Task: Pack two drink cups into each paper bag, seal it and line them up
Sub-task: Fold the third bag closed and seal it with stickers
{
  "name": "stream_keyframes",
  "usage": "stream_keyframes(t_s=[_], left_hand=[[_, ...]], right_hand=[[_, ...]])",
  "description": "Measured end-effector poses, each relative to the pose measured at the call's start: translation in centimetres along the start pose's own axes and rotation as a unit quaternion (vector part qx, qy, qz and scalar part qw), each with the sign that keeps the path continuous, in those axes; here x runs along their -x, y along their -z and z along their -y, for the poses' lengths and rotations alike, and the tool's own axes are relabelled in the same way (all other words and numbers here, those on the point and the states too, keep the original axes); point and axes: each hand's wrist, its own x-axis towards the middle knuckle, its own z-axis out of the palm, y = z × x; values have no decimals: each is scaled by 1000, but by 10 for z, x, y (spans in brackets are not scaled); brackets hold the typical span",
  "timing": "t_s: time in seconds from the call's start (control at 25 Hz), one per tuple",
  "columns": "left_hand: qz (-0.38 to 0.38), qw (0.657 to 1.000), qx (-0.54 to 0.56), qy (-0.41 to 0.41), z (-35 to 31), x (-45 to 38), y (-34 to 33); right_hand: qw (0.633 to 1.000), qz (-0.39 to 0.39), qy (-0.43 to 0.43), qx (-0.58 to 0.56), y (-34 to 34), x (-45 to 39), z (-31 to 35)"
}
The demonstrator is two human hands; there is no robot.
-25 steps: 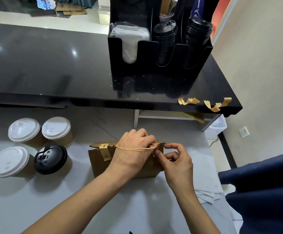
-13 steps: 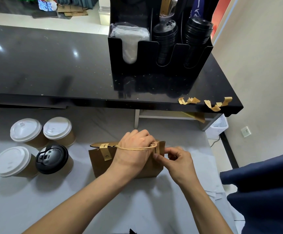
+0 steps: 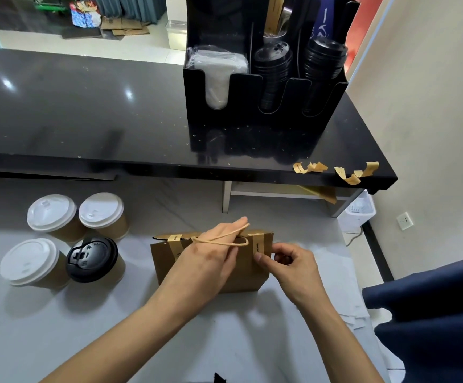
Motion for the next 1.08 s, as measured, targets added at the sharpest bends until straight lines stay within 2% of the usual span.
stream_keyframes(t_s=[0.2, 0.4, 0.52, 0.64, 0.72, 0.8, 0.96, 1.08], left_hand=[[-93, 994, 38, -38, 17, 27, 10], [-189, 981, 54, 12, 31, 49, 20], [-256, 951, 114, 129, 46, 60, 21], [-292, 885, 215, 290, 62, 67, 14], [-257, 865, 237, 359, 72, 73, 5], [-189, 869, 233, 392, 78, 80, -3], [-86, 860, 296, 408, 74, 88, -15], [-75, 862, 311, 392, 66, 92, -19]], right_hand=[[1000, 7, -15, 6, 1, 7, -3], [999, 16, -35, 8, -1, 16, -11], [999, 1, -45, 9, -2, 21, -17], [998, 8, -61, 5, -2, 25, -23], [997, 24, -72, 1, -5, 29, -27], [996, 37, -76, -11, -8, 32, -30], [996, 49, -65, -21, -8, 36, -31], [996, 57, -58, -22, -7, 37, -29]])
